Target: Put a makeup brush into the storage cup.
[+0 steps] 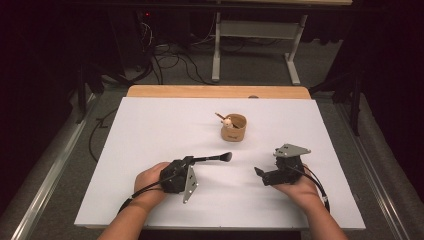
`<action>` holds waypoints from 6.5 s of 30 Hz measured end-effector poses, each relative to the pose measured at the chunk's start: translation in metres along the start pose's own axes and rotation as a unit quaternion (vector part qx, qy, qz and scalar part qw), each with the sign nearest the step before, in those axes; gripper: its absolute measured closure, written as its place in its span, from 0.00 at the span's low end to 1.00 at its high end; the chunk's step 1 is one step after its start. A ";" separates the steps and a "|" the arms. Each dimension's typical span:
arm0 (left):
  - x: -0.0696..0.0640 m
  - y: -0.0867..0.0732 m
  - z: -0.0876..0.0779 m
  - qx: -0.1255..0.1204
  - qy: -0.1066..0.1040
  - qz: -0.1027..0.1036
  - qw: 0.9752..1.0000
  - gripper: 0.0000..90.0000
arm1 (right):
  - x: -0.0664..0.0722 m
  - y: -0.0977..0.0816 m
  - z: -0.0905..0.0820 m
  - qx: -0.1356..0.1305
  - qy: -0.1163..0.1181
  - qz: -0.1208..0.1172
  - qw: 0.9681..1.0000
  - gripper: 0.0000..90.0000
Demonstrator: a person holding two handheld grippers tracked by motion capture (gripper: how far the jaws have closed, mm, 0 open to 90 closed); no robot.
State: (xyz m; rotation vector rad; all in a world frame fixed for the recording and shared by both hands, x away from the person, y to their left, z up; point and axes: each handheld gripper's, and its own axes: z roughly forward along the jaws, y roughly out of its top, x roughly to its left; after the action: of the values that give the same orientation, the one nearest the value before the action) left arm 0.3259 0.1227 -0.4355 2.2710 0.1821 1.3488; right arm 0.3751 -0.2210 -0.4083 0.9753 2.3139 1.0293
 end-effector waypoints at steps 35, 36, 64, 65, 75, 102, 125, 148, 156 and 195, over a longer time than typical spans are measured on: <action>0.016 -0.022 0.011 -0.033 -0.094 -0.275 0.956 0.88 | -0.001 -0.017 -0.015 -0.067 -0.029 0.010 0.997 0.01; 0.017 -0.024 0.011 -0.036 -0.097 -0.286 0.953 0.88 | -0.001 -0.017 -0.015 -0.069 -0.030 0.010 0.997 0.01; 0.030 -0.043 0.009 -0.123 -0.142 -0.461 0.867 0.88 | -0.002 -0.019 -0.015 -0.089 -0.027 0.034 0.995 0.02; 0.030 -0.042 0.009 -0.126 -0.144 -0.464 0.865 0.88 | -0.002 -0.019 -0.014 -0.091 -0.026 0.034 0.995 0.02; 0.029 -0.037 0.007 -0.147 -0.163 -0.471 0.855 0.88 | 0.001 -0.017 -0.015 -0.112 -0.012 0.039 0.993 0.03; 0.019 -0.010 0.004 -0.170 -0.197 -0.448 0.855 0.88 | 0.029 0.054 -0.005 -0.153 0.012 0.015 0.988 0.13; 0.014 -0.007 -0.002 -0.184 -0.206 -0.443 0.853 0.88 | 0.042 0.045 -0.003 -0.168 0.049 0.015 0.985 0.15; 0.009 0.002 0.001 -0.192 -0.217 -0.450 0.845 0.88 | 0.054 0.053 -0.011 -0.206 0.096 0.037 0.973 0.19; 0.006 0.009 -0.003 -0.195 -0.223 -0.445 0.845 0.88 | 0.060 0.054 -0.013 -0.215 0.108 0.037 0.970 0.21; -0.004 0.019 0.004 -0.190 -0.251 -0.440 0.841 0.88 | 0.081 0.055 0.001 -0.229 0.179 0.073 0.954 0.61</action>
State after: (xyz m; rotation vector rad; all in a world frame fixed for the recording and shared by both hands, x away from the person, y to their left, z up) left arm 0.3246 0.1031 -0.4314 1.7346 0.6193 0.2582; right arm 0.3457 -0.1344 -0.3737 0.8275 2.1284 1.8339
